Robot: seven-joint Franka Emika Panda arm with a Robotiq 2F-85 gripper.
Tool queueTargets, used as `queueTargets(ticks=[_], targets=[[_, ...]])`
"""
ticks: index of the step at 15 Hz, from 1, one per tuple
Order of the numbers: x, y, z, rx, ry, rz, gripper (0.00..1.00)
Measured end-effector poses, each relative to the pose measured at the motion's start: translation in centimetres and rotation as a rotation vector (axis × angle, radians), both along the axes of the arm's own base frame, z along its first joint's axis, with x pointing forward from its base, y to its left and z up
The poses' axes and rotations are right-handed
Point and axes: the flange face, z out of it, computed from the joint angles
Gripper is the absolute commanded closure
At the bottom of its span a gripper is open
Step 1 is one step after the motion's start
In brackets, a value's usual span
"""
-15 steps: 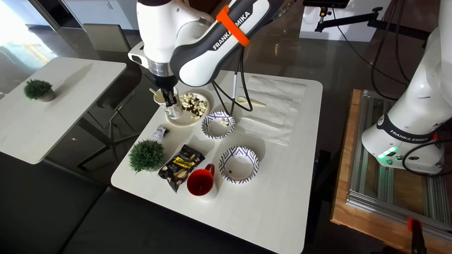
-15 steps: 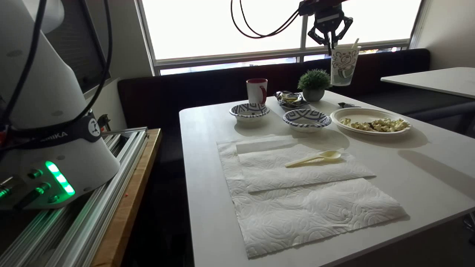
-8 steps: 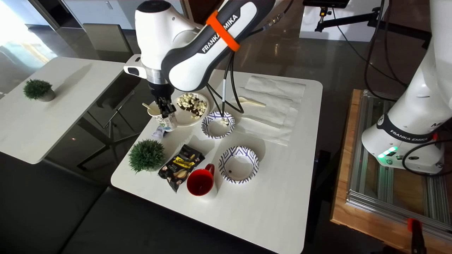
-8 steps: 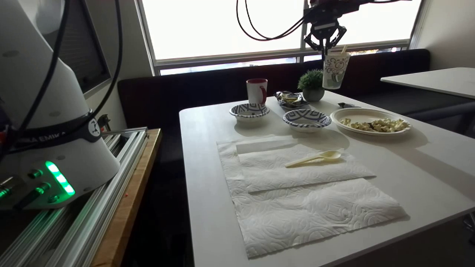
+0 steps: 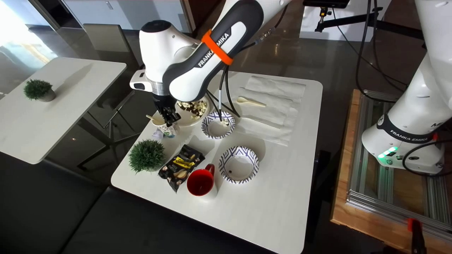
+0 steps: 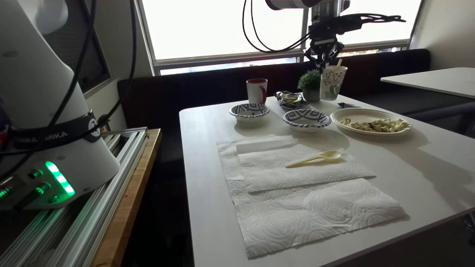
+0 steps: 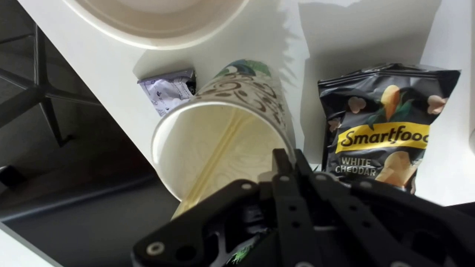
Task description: Move the cup to the left side of the white plate
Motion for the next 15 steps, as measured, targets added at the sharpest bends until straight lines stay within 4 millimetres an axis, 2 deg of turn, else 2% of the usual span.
queueTargets(ticks=[12, 13, 15], targets=[[0.1, 1.2, -3.7, -0.015, 0.017, 0.150, 0.98], [0.1, 1.3, -3.8, -0.016, 0.016, 0.160, 0.71], [0.1, 1.3, -3.8, -0.019, 0.014, 0.175, 0.65]])
